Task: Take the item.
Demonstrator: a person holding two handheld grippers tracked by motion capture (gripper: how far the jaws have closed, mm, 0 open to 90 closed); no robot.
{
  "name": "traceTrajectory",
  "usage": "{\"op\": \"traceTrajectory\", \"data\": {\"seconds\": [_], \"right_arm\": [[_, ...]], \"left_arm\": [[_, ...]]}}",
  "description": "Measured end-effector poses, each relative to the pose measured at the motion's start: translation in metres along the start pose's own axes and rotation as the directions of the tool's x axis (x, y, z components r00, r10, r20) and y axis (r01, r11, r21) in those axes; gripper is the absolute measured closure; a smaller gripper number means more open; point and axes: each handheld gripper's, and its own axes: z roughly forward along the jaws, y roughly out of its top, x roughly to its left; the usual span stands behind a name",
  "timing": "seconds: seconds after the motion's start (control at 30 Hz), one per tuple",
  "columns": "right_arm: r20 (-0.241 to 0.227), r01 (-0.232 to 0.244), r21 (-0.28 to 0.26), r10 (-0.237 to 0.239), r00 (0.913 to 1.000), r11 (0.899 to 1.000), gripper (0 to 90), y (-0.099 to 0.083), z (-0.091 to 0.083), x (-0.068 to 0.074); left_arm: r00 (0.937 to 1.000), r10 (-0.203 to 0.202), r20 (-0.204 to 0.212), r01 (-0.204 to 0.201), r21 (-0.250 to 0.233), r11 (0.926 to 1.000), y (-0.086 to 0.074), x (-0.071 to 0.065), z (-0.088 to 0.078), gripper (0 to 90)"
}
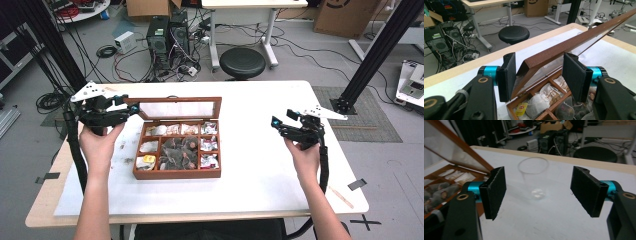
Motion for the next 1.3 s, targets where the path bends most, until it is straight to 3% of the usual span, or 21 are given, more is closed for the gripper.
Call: {"op": "traceTrajectory", "data": {"seconds": [0.07,0.23,0.27,0.43,0.47,0.63,0.97,1.13,1.17,1.23,1.3], "right_arm": [[-0.060,0.031,0.010,-0.030,0.9977,0.999,33.6,0.002,0.009,0.015],[-0.117,0.082,0.039,-0.077,0.9901,0.996,36.6,0.004,0.023,0.033],[-0.146,0.095,0.054,-0.086,0.9855,0.994,37.6,0.004,0.031,0.042],[-0.196,0.102,0.079,-0.085,0.9769,0.992,41.4,0.003,0.045,0.055],[-0.231,0.102,0.091,-0.079,0.9699,0.991,44.5,0.003,0.055,0.063],[-0.289,0.105,0.129,-0.063,0.9551,0.986,48.6,-0.002,0.079,0.080],[-0.359,0.120,0.188,-0.045,0.9322,0.975,55.7,-0.012,0.116,0.107],[-0.373,0.146,0.218,-0.056,0.9260,0.965,56.8,-0.016,0.126,0.118],[-0.382,0.157,0.237,-0.057,0.9226,0.959,57.5,-0.019,0.131,0.122],[-0.380,0.161,0.241,-0.060,0.9230,0.957,57.9,-0.019,0.132,0.124],[-0.382,0.184,0.259,-0.074,0.9212,0.948,59.6,-0.021,0.137,0.131]], "left_arm": [[1.0000,0.000,0.001,0.000,-0.002,1.0000,0.000,0.000,0.000,45.3],[1.0000,0.000,0.003,0.000,-0.003,1.0000,-0.001,0.000,0.000,45.2],[1.0000,-0.004,0.004,0.004,-0.007,1.0000,-0.001,0.000,0.000,45.2],[0.9999,-0.009,0.009,0.009,-0.010,0.9999,-0.001,0.002,0.002,44.9],[0.9999,-0.010,0.014,0.011,-0.008,0.9999,-0.001,0.002,0.002,44.7],[0.9999,-0.013,0.008,0.013,-0.012,0.9998,-0.001,0.002,0.002,44.7],[1.0000,-0.008,0.005,0.008,-0.005,1.0000,-0.001,0.000,0.002,44.3],[0.9999,-0.009,0.005,0.009,-0.006,0.9999,-0.001,0.000,0.002,44.3],[0.9999,-0.010,0.006,0.010,-0.007,0.9999,-0.001,0.001,0.002,44.2],[0.9999,-0.011,0.007,0.011,-0.007,0.9999,-0.001,0.001,0.002,44.2],[0.9999,-0.010,0.007,0.010,-0.008,0.9999,-0.001,0.001,0.002,44.2]]}}
